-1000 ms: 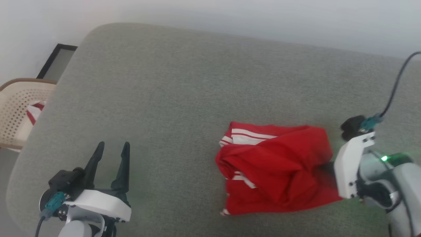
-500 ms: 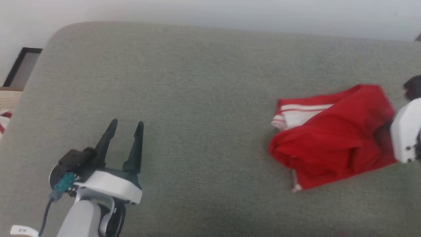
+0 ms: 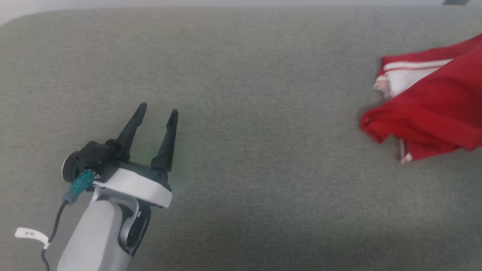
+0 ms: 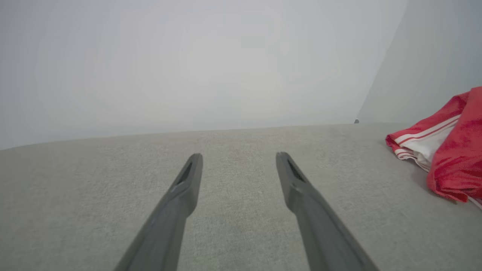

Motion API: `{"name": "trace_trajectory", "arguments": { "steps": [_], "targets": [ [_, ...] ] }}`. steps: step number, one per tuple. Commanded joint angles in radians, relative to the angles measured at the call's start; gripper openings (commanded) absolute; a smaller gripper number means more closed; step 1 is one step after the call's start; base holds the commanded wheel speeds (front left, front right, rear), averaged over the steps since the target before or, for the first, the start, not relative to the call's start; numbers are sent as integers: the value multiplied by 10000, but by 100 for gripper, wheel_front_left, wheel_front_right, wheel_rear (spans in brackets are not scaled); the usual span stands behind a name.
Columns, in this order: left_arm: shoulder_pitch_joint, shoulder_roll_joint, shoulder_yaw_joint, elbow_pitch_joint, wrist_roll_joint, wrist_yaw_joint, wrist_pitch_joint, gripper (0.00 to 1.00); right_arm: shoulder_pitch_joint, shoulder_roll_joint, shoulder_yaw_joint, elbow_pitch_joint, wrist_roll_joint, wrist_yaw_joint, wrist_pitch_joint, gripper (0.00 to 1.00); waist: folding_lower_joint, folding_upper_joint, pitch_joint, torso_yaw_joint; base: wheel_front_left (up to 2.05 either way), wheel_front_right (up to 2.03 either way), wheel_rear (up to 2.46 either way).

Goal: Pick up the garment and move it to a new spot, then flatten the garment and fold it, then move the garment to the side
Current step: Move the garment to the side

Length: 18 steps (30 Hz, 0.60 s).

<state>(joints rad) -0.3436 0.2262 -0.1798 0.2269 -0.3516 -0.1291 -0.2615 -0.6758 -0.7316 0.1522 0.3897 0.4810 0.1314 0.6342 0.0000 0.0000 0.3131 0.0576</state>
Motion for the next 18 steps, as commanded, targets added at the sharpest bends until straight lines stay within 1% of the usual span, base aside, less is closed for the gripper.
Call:
{"name": "trace_trajectory", "arguments": {
  "steps": [1,9,14,18],
  "targets": [
    [-209,54,-16,-66,70,-10,-45,100,-187,-64,-14,104,-111,-14,-123,0,0,0,289,-292,0,0,0],
    [-798,186,-371,-133,112,-10,-45,100,-1058,-456,-87,1191,-724,-16,-1165,0,0,0,904,-848,0,0,0],
    [-1125,294,-562,-147,118,-10,-45,100,-1370,-777,-81,1904,-1232,-16,-1793,0,0,0,1251,-1033,0,0,0],
    [-1264,372,-607,-170,111,-10,-46,100,-1570,-851,-62,2323,-1468,-16,-2132,0,0,0,1464,-1109,0,0,0]
  ]
}}
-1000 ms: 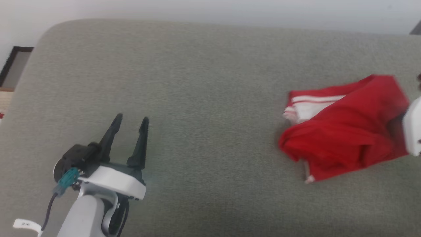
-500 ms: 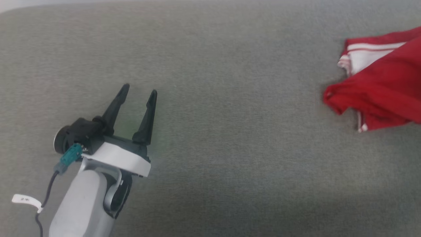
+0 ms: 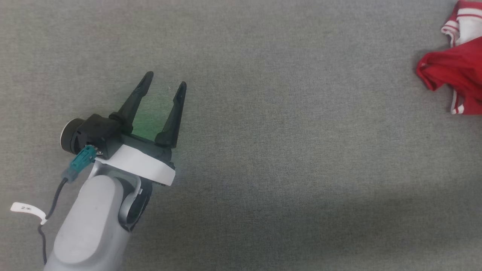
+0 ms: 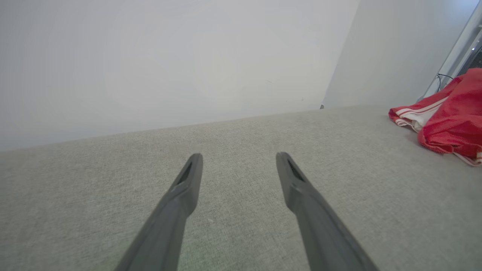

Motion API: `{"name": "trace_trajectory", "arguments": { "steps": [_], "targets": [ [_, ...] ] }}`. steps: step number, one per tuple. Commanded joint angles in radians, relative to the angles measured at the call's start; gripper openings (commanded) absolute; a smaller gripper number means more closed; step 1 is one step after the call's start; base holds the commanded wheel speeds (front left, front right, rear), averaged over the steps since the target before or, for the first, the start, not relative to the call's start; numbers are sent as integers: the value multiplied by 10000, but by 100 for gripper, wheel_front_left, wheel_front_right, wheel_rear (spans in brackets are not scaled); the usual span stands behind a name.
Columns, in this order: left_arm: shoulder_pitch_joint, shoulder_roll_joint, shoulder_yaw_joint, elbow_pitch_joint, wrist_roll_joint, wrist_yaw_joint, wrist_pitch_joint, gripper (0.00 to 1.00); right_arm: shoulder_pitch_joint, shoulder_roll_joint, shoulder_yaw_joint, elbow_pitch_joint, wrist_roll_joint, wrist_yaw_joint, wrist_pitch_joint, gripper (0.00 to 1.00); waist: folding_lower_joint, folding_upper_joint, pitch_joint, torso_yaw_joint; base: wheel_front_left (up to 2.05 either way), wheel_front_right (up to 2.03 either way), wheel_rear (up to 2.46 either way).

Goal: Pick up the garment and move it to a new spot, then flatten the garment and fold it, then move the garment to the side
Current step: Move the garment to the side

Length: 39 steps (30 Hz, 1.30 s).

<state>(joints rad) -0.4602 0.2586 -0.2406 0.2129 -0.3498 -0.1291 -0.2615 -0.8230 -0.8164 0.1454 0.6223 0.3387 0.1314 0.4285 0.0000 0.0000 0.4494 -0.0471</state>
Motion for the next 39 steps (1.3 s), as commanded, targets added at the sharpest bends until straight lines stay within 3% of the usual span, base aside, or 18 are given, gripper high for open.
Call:
{"name": "trace_trajectory", "arguments": {
  "steps": [1,18,20,21,22,23,33,39],
  "targets": [
    [-147,72,-22,-31,93,-10,-46,100,-187,-9,-2,168,-139,-16,-218,0,0,0,163,-80,0,0,0],
    [-510,303,-160,46,-37,-10,-46,100,-1574,818,-202,3400,-1778,-15,-2036,0,0,0,782,112,0,0,0],
    [-438,285,-72,73,-50,-10,-46,100,-1710,907,-281,3670,-1980,-15,-2232,38,0,0,712,143,0,0,0],
    [-381,271,2,74,-59,-10,-46,100,-1786,937,-347,3809,-2066,-15,-2303,67,0,0,660,151,0,0,0],
    [-304,250,79,83,-98,-10,-46,100,-1860,998,-383,3908,-2142,-15,-2384,89,0,0,595,154,0,0,0],
    [-226,243,131,79,-94,-10,-46,100,-1923,1039,-421,4027,-2228,-15,-2439,100,0,0,517,160,0,0,0],
    [682,272,870,52,-452,-10,-46,100,-1942,1604,-587,4848,-2248,-15,-3150,100,0,0,-817,231,0,0,0],
    [1378,359,1197,105,-660,-10,-46,100,-1551,2165,-472,4850,-1825,-15,-4111,100,0,0,-1732,316,0,0,0]
  ]
}}
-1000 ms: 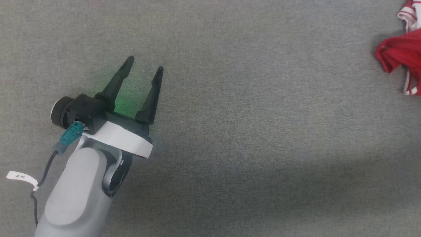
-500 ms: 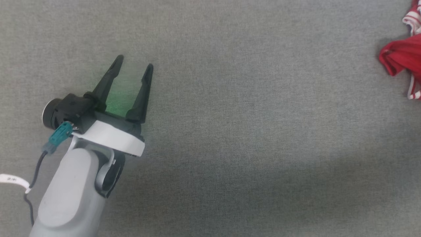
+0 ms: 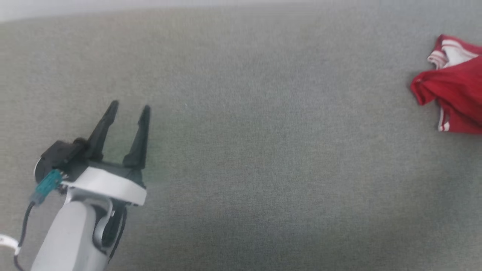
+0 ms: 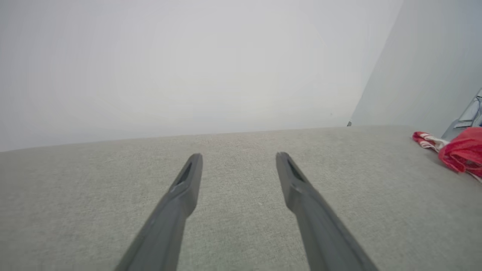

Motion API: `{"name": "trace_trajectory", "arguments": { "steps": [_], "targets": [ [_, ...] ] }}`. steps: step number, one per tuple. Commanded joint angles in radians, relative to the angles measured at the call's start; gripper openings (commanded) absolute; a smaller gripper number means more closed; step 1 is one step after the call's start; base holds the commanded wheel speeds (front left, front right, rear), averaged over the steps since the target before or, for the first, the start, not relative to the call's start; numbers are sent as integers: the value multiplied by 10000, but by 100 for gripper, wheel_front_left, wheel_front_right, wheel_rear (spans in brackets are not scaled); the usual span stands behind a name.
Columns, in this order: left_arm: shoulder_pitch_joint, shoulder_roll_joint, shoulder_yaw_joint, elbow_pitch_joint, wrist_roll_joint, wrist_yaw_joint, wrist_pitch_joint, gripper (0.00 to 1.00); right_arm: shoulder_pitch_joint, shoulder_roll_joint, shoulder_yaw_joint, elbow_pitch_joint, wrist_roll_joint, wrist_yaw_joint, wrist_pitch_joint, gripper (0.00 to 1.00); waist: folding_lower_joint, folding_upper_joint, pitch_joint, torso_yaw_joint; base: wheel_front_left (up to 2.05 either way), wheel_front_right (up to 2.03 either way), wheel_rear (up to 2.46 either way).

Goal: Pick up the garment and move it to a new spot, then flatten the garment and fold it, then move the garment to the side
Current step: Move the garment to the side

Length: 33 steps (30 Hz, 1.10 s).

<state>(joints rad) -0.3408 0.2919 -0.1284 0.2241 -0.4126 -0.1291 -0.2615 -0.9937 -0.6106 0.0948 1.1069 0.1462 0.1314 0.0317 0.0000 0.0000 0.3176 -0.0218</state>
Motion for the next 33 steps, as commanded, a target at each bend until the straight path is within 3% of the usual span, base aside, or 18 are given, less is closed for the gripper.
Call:
{"name": "trace_trajectory", "arguments": {
  "steps": [1,16,23,33],
  "targets": [
    [184,25,75,-6,-33,-10,-46,100,156,108,34,5,100,-15,-144,100,0,0,-414,63,0,0,0],
    [2369,86,1346,-75,-62,-10,-46,100,2731,1596,656,-1098,1071,-15,-2845,100,0,0,-2510,155,0,0,0],
    [3185,222,1557,-115,108,-10,-46,100,4413,2223,105,-3036,630,-15,-2968,100,0,0,-3119,101,0,0,0],
    [3866,254,1907,-215,207,-10,-46,100,7286,3630,-1360,-6448,-524,-15,-2971,100,0,0,-3472,182,0,0,0]
  ]
}}
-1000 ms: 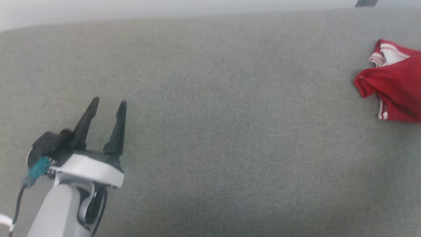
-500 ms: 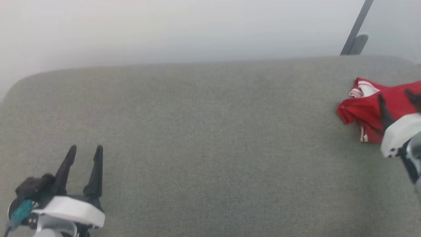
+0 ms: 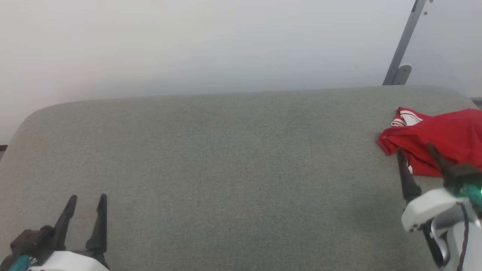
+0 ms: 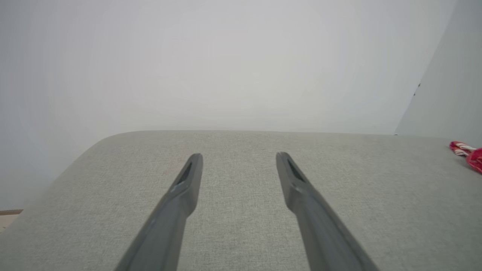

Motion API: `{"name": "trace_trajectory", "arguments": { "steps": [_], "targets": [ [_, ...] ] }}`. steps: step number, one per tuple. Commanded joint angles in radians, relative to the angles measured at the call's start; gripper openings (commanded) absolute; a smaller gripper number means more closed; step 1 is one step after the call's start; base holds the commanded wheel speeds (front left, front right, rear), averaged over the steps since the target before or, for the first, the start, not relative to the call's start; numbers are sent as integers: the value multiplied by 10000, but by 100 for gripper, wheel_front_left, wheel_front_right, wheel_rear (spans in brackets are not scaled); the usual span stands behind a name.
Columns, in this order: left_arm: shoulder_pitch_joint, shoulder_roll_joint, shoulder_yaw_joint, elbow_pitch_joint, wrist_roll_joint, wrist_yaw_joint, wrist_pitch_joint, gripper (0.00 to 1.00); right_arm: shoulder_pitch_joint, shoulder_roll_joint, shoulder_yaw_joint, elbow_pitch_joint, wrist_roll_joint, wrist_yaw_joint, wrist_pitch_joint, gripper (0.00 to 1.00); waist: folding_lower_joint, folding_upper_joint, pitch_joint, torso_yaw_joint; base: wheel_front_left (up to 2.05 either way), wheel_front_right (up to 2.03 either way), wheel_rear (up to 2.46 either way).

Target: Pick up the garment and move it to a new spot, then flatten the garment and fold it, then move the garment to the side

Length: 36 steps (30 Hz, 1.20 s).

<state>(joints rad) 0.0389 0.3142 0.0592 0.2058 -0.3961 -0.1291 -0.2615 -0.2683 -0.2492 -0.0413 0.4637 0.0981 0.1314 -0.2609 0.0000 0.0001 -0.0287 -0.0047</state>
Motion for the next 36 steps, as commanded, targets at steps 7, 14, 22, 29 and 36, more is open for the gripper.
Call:
{"name": "trace_trajectory", "arguments": {
  "steps": [7,14,22,29,36],
  "targets": [
    [558,81,-15,-217,-150,-10,-46,100,1418,833,-575,-1411,-457,-15,-46,100,0,-1,-108,119,0,0,0],
    [782,12,34,-314,-236,-10,-46,100,2110,1278,-825,-1923,-595,-15,-47,100,0,-1,-151,175,0,0,0],
    [853,-23,-105,-419,-326,-10,-46,100,2479,1526,-909,-2199,-666,-15,-47,100,0,-1,-141,213,0,0,0],
    [863,-13,-145,-399,-252,-10,-46,100,2571,1648,-906,-2222,-676,-13,-48,100,0,-1,-126,239,0,0,0],
    [826,-28,-171,-441,-237,-10,-46,100,2582,1698,-894,-2190,-678,-15,-48,100,0,-1,-130,290,0,0,0]
  ]
}}
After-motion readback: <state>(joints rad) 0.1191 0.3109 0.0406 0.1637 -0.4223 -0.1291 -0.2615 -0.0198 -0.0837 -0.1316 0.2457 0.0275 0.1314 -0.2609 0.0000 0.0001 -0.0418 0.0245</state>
